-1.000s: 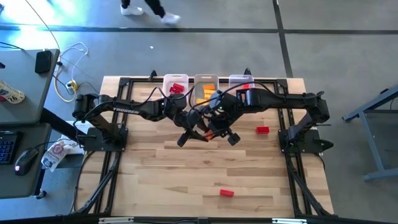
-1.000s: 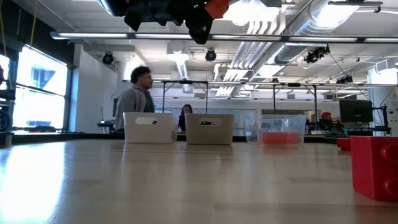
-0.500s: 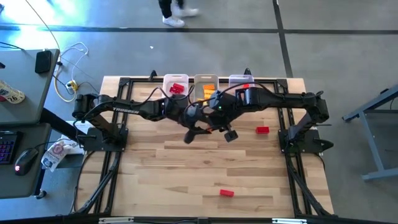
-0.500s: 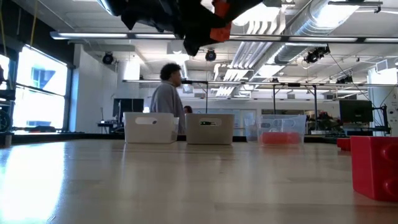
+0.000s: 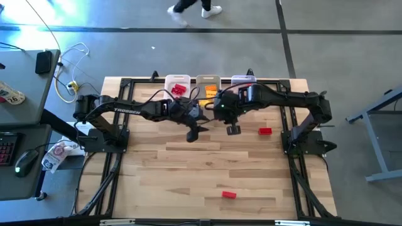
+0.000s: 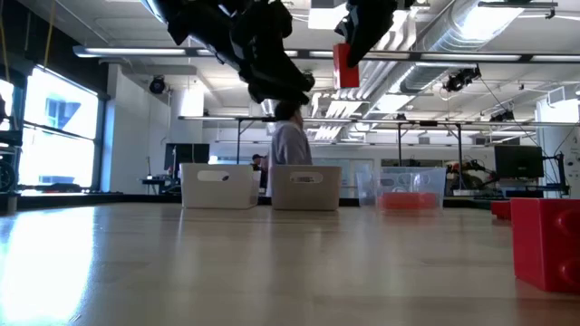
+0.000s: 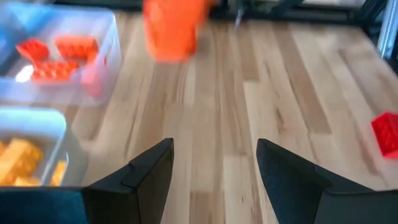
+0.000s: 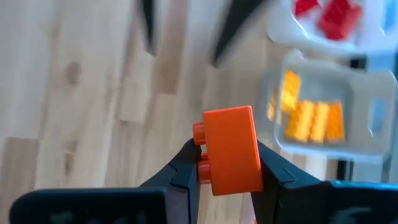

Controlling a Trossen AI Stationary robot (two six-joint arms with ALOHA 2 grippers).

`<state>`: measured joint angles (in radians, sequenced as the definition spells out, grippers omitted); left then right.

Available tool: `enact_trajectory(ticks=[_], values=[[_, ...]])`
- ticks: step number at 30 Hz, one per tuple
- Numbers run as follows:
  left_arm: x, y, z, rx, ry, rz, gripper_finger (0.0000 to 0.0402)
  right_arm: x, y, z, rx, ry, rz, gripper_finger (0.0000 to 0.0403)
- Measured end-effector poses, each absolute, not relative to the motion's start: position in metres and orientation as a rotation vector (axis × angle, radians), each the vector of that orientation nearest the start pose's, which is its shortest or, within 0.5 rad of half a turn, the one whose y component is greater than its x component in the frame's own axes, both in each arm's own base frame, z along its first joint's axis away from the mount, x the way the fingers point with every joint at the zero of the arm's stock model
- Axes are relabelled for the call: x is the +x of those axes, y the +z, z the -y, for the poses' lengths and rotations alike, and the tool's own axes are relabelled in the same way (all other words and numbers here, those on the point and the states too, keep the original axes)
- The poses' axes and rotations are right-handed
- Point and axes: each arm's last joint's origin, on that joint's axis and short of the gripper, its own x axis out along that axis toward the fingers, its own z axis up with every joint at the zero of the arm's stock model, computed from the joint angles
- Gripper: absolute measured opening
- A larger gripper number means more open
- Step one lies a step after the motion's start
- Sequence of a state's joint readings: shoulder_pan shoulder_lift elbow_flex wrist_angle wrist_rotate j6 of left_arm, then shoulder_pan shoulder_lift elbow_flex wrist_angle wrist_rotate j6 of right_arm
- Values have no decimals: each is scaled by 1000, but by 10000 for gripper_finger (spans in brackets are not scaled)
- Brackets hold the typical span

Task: Sort & place blocks by color
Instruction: Put the orange game piece into the transparent bin

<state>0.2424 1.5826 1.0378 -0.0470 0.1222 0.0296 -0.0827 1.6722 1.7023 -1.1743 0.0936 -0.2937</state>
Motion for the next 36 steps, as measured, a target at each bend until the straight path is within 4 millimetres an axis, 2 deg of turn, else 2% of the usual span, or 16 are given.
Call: enact_trajectory(ticks=[7,15,23,29,36], values=[[326,227,-78,-97,129,-734,218,322,341,56,-139,-172,-1204,76],[313,215,-78,-109,265,-915,218,313,298,88,-64,-397,-1304,82],[305,210,-79,-119,378,-1006,218,306,273,116,18,-517,-1292,81],[300,208,-80,-143,481,-1037,218,300,269,131,53,-669,-1272,84],[296,205,-79,-173,510,-1080,218,291,270,153,81,-822,-1243,85]])
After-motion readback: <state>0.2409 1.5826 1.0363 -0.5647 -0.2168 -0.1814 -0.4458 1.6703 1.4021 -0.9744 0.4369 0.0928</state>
